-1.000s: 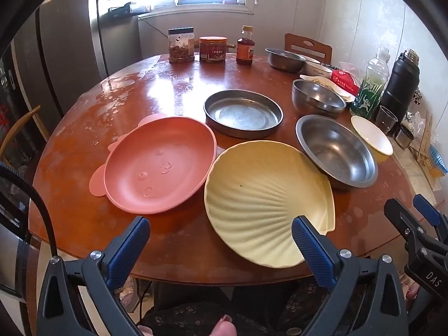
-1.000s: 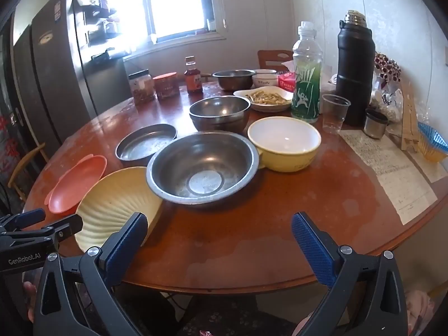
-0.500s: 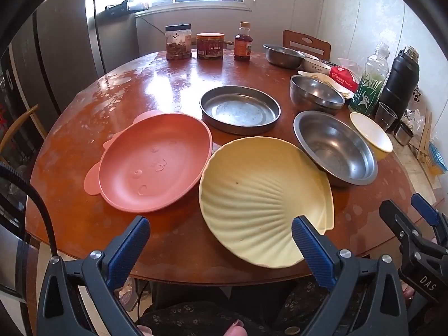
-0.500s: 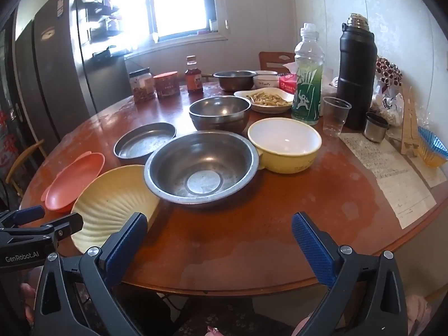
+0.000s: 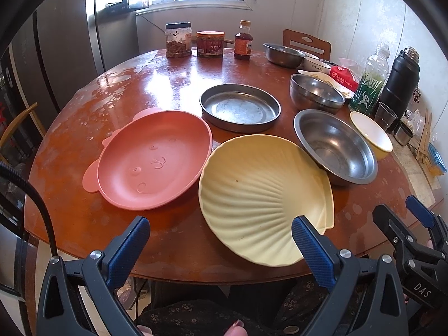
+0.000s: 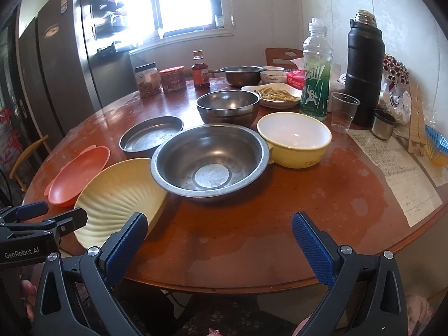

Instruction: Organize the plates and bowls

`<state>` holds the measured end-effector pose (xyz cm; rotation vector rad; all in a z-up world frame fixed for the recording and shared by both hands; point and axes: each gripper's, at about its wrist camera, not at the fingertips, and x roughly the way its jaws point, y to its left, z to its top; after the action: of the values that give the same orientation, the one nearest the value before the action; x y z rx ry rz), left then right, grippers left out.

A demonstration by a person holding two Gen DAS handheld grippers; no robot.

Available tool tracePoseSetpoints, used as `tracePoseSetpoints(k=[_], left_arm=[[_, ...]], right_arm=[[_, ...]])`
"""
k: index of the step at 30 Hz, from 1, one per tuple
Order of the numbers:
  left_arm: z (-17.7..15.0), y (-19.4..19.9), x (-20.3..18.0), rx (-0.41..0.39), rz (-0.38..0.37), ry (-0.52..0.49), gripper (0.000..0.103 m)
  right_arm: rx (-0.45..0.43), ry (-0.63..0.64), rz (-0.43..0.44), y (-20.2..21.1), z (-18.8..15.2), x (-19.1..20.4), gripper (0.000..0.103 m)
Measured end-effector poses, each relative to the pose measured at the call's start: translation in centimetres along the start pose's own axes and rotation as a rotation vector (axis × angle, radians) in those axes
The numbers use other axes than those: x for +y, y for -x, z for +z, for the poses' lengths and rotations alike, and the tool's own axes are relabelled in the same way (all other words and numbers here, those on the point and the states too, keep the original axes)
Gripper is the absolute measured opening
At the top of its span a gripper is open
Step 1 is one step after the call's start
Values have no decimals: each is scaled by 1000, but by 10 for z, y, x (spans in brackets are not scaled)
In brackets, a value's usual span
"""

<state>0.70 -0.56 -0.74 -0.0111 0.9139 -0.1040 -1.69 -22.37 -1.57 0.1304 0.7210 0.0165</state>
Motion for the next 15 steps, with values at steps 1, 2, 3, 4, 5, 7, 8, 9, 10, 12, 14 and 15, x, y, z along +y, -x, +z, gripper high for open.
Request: tracePoseSetpoints(k=[1,2,3,4,5,7,8,9,10,12,14,15], left_arm=[[0,0,0,1,0,0,102],[0,0,1,2,-1,0,102],[0,0,1,1,0,1,102],[0,0,1,0,1,1,102],[0,1,1,-1,0,1,102],[0,1,1,-3,-1,3,102],[0,1,2,-2,1,3,102],[1,1,2,-1,2,4,102],[1,1,2,0,2,6,102],[0,1,3,0,3,7,102],[1,1,3,0,3,5,102],[1,1,3,-1,3,6,102]], right_arm=[[-1,-1,2,0,0,0,103],[3,-3,2,0,0,0,103],[2,-5,2,0,0,0,103],[1,-7,4,0,0,0,103],[6,-8,1,-1,0,0,103],[10,-13,2,-2,0,-1,103],[10,-14,3,-1,0,-1,103],[9,-15,3,-1,0,-1,103],[9,-15,2,-1,0,-1,103],[8,-14,5,-1,0,-1,103],[12,-13,8,-1,0,-1,103],[13,-13,9,-1,0,-1,103]])
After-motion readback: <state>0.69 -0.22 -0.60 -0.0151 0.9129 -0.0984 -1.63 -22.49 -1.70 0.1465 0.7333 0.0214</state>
